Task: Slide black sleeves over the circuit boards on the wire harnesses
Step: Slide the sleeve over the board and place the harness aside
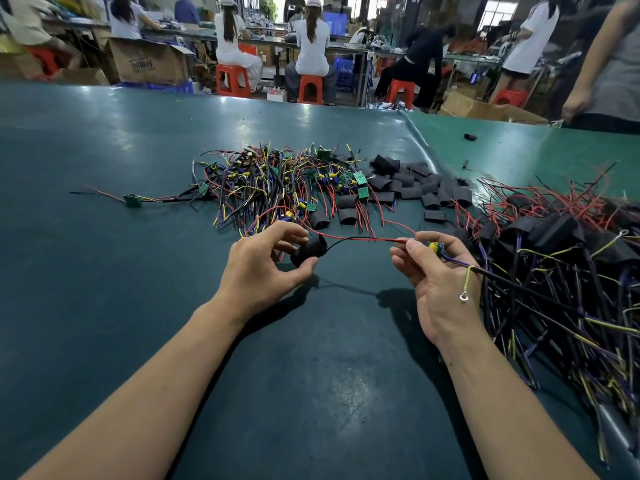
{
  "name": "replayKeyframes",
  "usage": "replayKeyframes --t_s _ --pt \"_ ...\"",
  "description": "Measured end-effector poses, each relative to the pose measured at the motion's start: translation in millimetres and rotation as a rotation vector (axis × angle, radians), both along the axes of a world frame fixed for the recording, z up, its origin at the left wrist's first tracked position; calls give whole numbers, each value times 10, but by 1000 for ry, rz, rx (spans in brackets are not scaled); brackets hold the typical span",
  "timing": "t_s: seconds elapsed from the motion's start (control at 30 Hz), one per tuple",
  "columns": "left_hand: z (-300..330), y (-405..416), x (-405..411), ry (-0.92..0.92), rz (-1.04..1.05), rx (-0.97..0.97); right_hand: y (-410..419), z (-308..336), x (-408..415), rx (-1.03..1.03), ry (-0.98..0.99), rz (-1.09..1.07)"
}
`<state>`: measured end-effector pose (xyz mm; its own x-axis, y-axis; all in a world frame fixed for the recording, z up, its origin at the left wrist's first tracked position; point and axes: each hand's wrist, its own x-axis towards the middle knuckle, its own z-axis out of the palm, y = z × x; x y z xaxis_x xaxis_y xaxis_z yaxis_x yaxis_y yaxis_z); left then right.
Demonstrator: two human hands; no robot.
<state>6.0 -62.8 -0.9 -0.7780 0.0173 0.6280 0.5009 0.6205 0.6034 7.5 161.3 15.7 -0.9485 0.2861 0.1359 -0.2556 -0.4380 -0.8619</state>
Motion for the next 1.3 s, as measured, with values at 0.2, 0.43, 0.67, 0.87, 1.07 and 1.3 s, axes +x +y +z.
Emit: replayKeyframes --t_s 0.2,0.43,0.67,0.87,1.07,1.3 --pt "-22 4 -12 -4 -31 10 19 16 -13 -70 -14 -54" --pt "-23 11 -23 25 -14 17 -19 -4 8 3 -5 17" --pt "-27 6 -46 36 61 38 -17 6 26 69 -10 27" --pt "-46 -5 -65 22 63 14 3 26 43 71 9 14" --pt "-53 -8 -72 21 53 21 8 23 42 96 5 25" --pt "-30 -11 -43 56 -42 -50 21 -11 8 126 -56 8"
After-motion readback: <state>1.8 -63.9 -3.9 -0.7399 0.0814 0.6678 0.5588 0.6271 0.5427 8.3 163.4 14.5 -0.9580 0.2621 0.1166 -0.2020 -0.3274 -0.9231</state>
